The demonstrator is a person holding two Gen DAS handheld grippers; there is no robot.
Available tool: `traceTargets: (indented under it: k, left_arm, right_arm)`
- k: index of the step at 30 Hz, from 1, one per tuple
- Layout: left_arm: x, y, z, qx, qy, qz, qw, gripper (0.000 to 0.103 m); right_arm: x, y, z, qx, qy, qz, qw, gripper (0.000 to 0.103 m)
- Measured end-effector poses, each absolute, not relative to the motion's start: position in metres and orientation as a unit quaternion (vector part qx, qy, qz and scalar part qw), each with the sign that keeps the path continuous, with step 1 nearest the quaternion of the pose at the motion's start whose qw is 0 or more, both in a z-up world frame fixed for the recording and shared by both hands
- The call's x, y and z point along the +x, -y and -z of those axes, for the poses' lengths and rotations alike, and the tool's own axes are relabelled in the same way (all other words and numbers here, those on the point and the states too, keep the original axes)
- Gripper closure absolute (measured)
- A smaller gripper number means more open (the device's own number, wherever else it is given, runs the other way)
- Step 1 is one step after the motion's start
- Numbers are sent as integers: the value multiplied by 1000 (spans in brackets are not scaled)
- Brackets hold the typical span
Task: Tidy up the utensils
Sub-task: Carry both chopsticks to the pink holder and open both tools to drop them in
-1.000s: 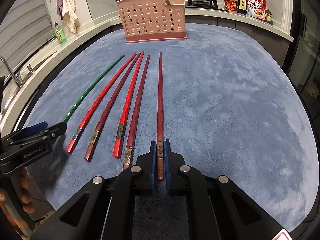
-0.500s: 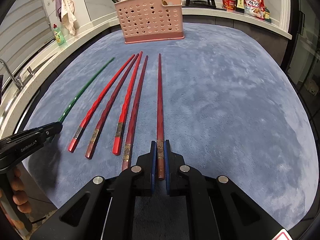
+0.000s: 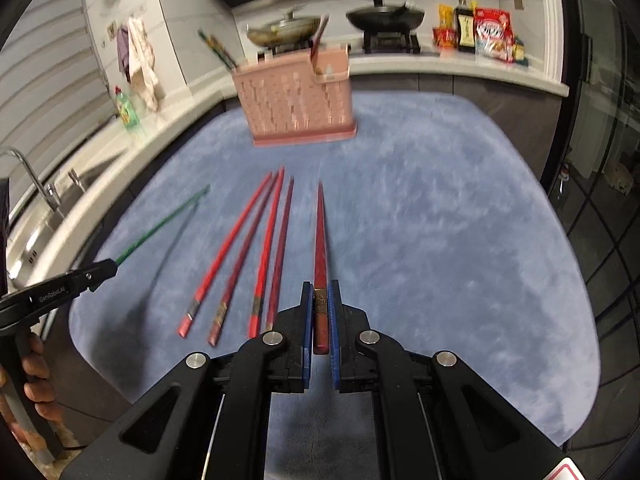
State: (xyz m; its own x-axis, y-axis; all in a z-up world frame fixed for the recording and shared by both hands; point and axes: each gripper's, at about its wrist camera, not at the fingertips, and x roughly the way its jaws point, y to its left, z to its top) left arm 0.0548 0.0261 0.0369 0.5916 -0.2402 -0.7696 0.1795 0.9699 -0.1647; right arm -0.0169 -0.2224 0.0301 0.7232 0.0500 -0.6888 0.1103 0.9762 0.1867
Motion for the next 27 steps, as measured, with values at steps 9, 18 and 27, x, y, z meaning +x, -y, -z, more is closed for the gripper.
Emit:
traceTargets:
  k: [9,18,27]
  left_arm:
    - [69,-26,-103,-32,-377,133,916,96]
    - [115,-14,-158,-24,-323,138,936,96]
    - [163,10,-208,-24,-282,157,946,96]
  right_arm:
    - [-7,244,-102,104,-296,28,949,96]
    - [26,266,-144,122,-248,20,961,96]
    - [63,279,-189,137,-202,1,970,96]
